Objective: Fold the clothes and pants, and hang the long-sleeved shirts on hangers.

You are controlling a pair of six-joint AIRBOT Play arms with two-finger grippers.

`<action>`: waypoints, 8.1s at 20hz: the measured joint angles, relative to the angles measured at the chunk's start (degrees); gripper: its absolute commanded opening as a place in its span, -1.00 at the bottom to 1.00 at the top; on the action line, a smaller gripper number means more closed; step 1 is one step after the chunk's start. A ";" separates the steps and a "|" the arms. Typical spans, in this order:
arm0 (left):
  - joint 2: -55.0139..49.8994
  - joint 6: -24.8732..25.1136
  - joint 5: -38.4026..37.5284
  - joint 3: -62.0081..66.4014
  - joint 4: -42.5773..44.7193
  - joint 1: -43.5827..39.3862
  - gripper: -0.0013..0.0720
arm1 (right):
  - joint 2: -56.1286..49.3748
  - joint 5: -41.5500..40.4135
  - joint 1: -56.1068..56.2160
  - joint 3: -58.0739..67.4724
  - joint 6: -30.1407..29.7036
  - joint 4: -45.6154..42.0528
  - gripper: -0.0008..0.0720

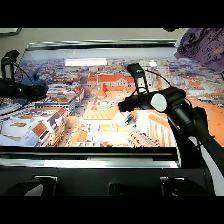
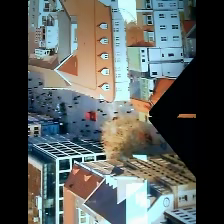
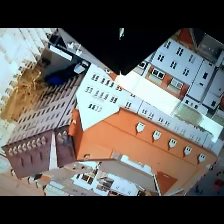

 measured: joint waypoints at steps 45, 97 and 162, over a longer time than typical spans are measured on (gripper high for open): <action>-15.98 -18.56 25.03 -0.02 13.62 22.82 1.00 | 0.00 -0.02 0.00 0.00 0.02 0.28 -0.90; -9.03 -14.99 39.65 -24.11 -26.08 -32.41 0.51 | 12.57 23.23 0.02 0.02 12.98 -11.65 -0.71; -19.61 20.98 23.61 -19.93 -42.91 13.38 -0.92 | -18.53 -7.69 -10.27 -22.99 -17.88 57.81 0.53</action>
